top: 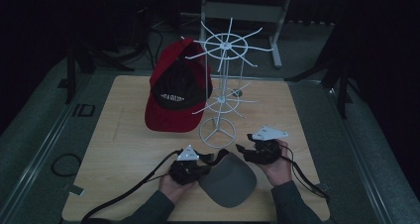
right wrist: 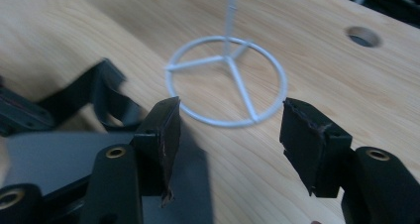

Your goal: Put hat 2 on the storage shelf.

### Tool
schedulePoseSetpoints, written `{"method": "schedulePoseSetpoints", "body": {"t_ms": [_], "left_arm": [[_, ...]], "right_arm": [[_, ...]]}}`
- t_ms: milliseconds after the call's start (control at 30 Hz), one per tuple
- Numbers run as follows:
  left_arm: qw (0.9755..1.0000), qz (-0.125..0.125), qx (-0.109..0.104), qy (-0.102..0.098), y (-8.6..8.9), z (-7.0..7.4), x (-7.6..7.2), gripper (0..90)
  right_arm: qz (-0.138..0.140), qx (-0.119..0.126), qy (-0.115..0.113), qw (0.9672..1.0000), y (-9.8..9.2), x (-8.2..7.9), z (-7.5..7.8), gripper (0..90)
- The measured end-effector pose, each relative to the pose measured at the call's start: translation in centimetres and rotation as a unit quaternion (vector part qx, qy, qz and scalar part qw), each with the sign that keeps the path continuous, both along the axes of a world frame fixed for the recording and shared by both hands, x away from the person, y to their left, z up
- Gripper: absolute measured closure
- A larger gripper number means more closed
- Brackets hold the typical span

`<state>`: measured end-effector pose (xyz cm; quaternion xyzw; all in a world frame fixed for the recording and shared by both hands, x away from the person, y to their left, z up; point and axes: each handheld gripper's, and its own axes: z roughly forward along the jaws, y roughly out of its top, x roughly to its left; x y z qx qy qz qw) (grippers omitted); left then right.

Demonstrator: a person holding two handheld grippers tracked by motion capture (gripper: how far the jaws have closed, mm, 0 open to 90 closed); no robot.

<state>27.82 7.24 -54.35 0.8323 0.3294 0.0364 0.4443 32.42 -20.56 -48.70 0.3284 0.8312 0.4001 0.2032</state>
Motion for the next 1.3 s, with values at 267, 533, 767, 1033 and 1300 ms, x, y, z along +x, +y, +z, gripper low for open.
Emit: {"method": "schedulePoseSetpoints", "body": {"t_ms": [267,533,767,1033,1300], "left_arm": [[0.9967,0.005,0.063,-0.052,1.6,1.5,-0.3,76.4],[0.9949,0.044,0.057,-0.070,4.9,3.3,-0.5,66.4],[0.9891,0.111,0.053,-0.081,9.5,4.3,-0.3,63.8],[0.9802,0.177,0.030,-0.084,13.4,4.7,-0.7,63.8],[0.9782,0.190,0.028,-0.079,14.3,4.4,-0.9,63.8]], "right_arm": [[0.048,-0.004,0.019,0.9987,3.3,0.7,-0.3,44.3],[0.069,-0.004,0.035,0.9970,4.8,1.1,-0.8,47.7],[0.093,-0.010,0.048,0.9945,6.1,1.1,-0.9,51.0],[0.126,-0.031,0.062,0.9896,8.0,1.2,-1.0,53.5],[0.161,-0.060,0.090,0.9810,10.5,0.8,-1.7,55.0]]}}
